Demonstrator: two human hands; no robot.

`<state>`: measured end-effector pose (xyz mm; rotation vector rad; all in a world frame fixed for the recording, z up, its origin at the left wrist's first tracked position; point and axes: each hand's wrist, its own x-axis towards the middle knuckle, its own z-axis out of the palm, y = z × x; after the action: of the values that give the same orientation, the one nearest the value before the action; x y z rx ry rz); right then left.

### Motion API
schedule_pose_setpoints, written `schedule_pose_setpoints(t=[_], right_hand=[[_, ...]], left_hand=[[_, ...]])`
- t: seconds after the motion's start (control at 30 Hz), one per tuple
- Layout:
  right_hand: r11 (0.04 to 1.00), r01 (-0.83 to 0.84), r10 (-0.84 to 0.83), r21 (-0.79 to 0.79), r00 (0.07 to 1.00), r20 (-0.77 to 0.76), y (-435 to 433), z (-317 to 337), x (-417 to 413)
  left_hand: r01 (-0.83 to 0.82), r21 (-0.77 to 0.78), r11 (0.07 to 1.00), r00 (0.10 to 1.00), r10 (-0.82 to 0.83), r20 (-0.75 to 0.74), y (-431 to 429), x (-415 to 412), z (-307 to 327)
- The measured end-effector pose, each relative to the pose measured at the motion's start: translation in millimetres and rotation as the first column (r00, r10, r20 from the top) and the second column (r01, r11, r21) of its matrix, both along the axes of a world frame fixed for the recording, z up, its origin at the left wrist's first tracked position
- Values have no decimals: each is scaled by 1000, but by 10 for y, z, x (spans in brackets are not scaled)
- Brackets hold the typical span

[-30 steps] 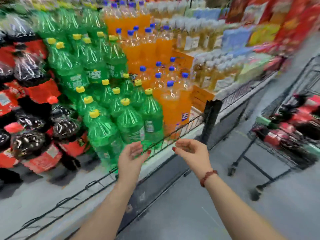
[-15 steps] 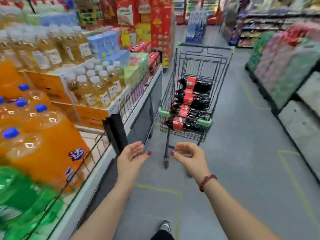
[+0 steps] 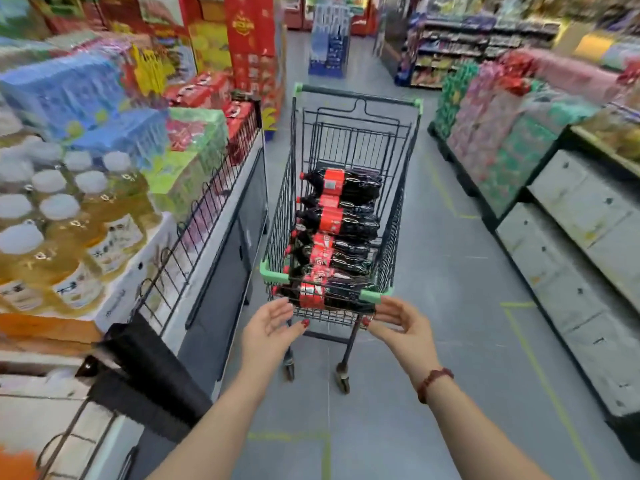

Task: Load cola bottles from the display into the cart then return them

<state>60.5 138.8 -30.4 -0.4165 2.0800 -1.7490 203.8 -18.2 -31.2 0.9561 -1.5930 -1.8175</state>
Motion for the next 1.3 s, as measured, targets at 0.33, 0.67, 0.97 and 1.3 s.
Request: schedule_pose_setpoints(t=[0.33,0.67,0.97,1.3], right_hand=[[999,-9,11,-37,999,44,-708,-191,-1528],[999,-46,42,26,989,141,-1488,-374,-2836],[990,3,-28,144,985,169,-2381,-728,-3803],[878,12,-63,478,994,90,-2954,-1716,-4598]], left_hand=[[11,1,1000,994,-11,112,-716,-1404,-223],[-52,100,994,979,31,201,-1492,-2685,-360],[42,204,978,930,-112,350,-2502,-3794,-991],[-61,382,922,843,-158,515,-3178,-4659,-1882]])
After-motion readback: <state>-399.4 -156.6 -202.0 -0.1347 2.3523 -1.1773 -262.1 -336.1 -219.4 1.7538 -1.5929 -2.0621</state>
